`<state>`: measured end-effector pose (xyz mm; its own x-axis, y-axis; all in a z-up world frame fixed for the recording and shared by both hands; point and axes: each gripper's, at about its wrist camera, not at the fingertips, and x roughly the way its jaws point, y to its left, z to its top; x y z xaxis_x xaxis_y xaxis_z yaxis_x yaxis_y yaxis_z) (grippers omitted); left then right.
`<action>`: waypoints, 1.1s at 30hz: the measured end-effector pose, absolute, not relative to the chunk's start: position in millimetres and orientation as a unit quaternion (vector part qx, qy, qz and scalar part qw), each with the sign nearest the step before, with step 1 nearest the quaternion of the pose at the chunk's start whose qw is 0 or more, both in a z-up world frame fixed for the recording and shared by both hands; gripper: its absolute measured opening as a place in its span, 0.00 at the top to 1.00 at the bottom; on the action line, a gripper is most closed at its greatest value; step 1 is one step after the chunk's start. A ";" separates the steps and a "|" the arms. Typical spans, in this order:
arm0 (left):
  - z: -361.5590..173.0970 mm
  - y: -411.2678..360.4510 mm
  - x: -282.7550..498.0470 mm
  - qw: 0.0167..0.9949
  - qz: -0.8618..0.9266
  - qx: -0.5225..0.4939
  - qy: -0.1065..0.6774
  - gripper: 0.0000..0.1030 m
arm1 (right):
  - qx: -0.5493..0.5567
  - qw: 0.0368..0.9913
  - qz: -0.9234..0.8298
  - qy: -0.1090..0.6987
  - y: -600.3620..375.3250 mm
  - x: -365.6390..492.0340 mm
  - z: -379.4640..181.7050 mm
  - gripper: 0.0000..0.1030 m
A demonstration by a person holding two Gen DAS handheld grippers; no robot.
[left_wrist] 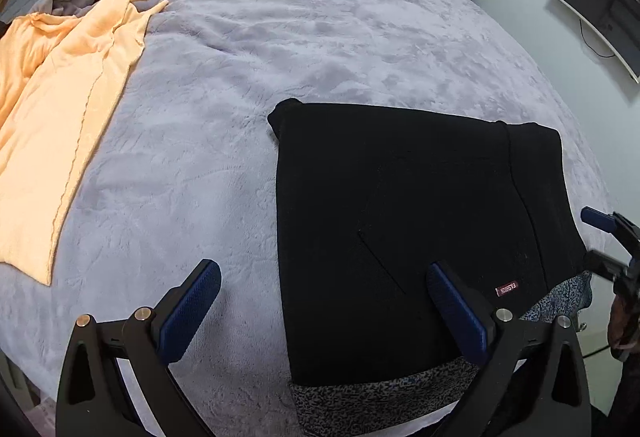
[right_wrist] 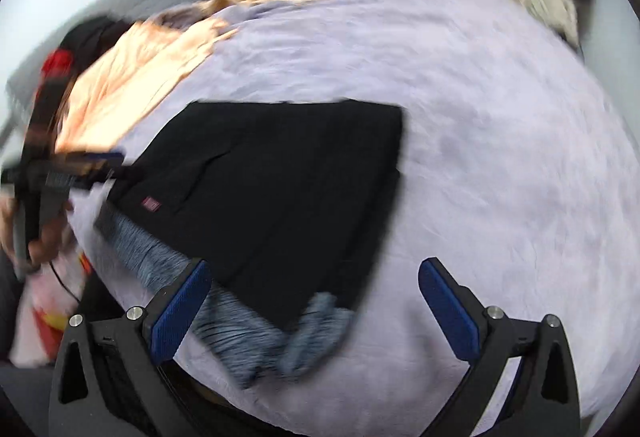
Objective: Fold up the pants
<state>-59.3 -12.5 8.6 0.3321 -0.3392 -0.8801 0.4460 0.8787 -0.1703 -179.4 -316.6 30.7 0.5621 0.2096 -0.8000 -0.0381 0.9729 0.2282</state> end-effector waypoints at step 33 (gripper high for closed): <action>41.1 -212.5 0.2 0.761 -0.341 0.017 0.551 0.41 | 0.201 0.873 0.091 0.434 -439.5 -119.0 65.6 0.38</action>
<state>0.2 -212.5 41.1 0.1601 -0.5008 -0.8506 0.5378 0.7669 -0.3503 -119.0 -439.5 65.6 0.6072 0.3335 -0.7212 0.0161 0.9023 0.4308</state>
